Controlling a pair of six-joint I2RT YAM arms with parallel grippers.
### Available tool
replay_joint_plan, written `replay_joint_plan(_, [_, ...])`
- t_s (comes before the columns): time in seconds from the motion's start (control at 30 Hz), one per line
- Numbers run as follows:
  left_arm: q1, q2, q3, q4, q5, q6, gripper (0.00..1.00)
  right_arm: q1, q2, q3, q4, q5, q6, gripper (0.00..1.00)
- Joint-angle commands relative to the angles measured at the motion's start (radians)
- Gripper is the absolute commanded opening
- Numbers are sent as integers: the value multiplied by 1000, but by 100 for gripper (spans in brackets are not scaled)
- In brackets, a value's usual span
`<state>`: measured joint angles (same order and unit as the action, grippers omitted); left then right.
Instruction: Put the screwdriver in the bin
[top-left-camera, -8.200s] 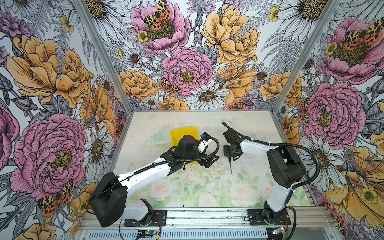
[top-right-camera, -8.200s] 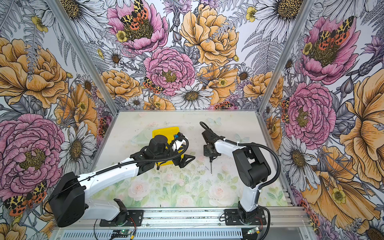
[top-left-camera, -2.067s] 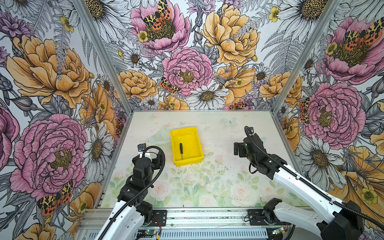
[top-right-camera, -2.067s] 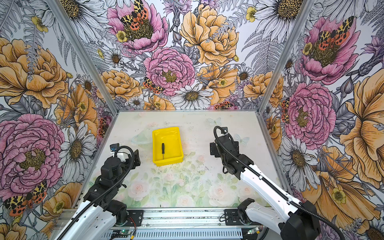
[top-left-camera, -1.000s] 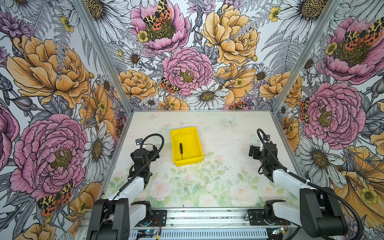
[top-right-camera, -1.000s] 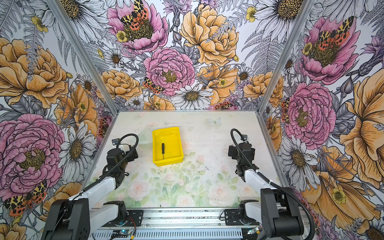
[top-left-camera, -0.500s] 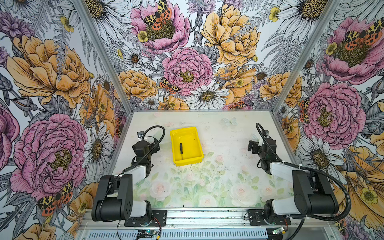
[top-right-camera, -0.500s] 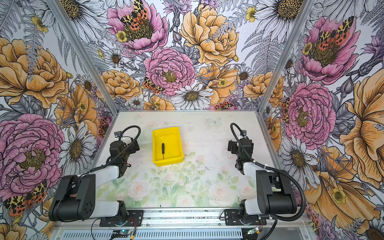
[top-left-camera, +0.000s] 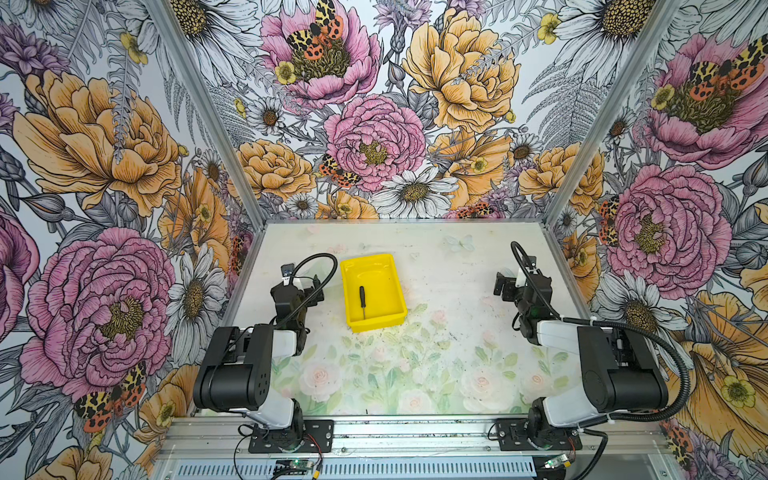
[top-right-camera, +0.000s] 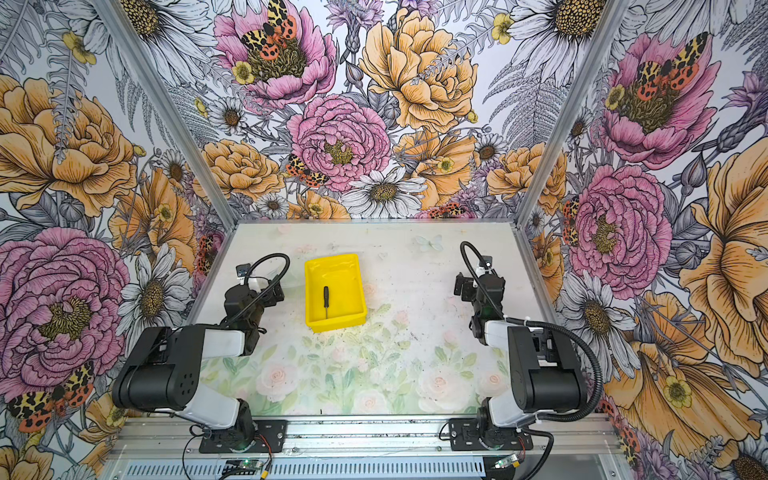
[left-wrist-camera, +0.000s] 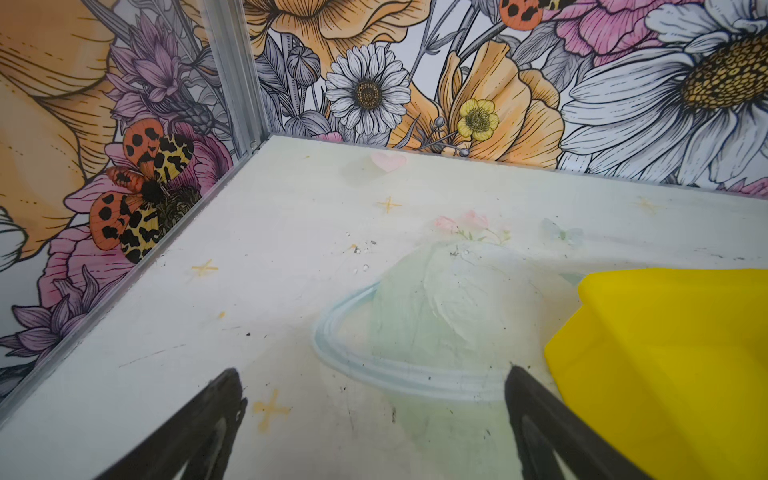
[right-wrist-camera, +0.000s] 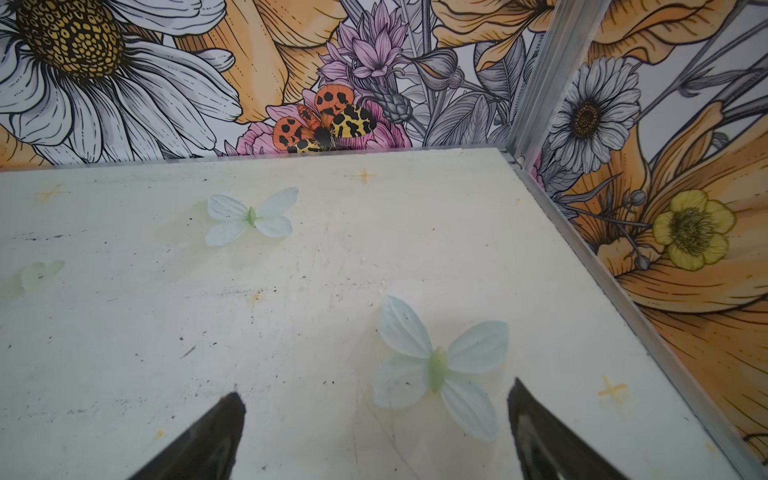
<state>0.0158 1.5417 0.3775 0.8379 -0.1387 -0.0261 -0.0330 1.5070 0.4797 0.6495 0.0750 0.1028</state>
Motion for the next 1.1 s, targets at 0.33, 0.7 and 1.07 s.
replay_joint_plan(0.33, [-22, 8, -11, 118, -45, 21, 99, 16, 27, -69, 177, 11, -29, 100])
replay_joint_plan(0.7, [-35, 9, -5, 109, -35, 41, 99, 16, 25, -74, 182, 12, -28, 100])
replay_joint_plan(1.07, [-7, 7, 2, 95, 27, 26, 99, 17, 24, -80, 196, 11, -29, 99])
